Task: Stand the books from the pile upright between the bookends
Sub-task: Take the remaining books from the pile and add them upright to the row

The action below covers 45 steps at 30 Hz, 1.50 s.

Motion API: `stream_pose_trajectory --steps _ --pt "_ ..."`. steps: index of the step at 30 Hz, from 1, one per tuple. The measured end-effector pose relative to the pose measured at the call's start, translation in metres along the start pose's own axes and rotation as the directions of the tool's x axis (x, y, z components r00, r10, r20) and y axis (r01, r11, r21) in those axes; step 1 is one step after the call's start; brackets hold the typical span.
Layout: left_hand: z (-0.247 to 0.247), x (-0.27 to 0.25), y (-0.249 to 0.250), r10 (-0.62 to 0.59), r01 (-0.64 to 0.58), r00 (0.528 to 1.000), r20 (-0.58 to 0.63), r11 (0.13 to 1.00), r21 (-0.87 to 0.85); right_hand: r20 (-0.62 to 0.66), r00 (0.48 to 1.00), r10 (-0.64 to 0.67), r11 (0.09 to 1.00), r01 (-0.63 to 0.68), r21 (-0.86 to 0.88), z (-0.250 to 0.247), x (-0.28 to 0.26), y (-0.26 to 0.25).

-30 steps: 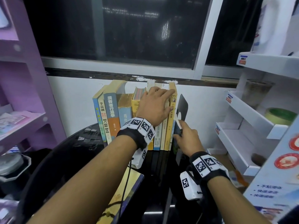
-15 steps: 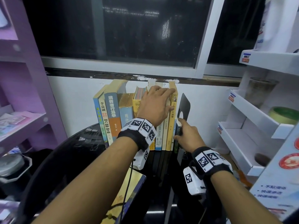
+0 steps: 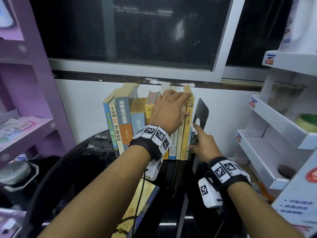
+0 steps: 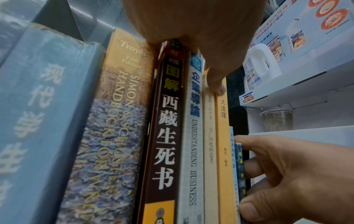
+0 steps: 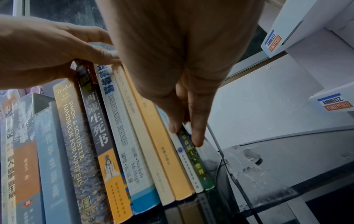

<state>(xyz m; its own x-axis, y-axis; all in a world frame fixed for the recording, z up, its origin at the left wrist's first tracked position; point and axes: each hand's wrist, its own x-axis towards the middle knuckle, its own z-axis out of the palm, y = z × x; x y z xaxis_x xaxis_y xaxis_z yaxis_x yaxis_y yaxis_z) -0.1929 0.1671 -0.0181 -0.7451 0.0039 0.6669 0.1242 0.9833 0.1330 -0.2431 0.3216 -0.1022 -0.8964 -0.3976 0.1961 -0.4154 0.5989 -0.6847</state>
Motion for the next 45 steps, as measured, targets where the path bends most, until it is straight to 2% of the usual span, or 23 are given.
stream_pose_trajectory --steps 8,15,29,37,42,45 --pt "0.000 0.000 0.000 -0.002 0.002 1.000 -0.003 1.000 -0.002 0.068 0.997 -0.029 0.999 0.027 0.017 -0.006 -0.001 0.000" --pt "0.001 0.000 -0.001 -0.004 0.004 1.000 -0.002 1.000 -0.003 0.058 0.998 -0.012 0.997 0.008 0.079 -0.006 -0.004 -0.001" --pt "0.003 -0.001 -0.002 0.019 -0.019 1.000 -0.020 1.000 0.008 0.023 1.000 0.003 1.000 -0.002 -0.016 -0.004 -0.001 -0.005" --pt "0.002 -0.001 -0.003 0.032 -0.032 0.999 -0.010 0.999 0.014 0.055 0.998 0.003 0.998 0.001 -0.070 -0.009 -0.005 -0.011" --pt "-0.003 -0.001 -0.004 0.044 -0.039 0.996 0.080 0.997 -0.062 0.045 0.999 -0.011 0.993 0.016 -0.114 -0.012 -0.013 -0.020" --pt "-0.009 -0.004 -0.006 0.059 -0.051 0.996 0.068 0.992 -0.111 0.015 1.000 -0.023 0.994 0.024 -0.107 -0.017 -0.018 -0.029"
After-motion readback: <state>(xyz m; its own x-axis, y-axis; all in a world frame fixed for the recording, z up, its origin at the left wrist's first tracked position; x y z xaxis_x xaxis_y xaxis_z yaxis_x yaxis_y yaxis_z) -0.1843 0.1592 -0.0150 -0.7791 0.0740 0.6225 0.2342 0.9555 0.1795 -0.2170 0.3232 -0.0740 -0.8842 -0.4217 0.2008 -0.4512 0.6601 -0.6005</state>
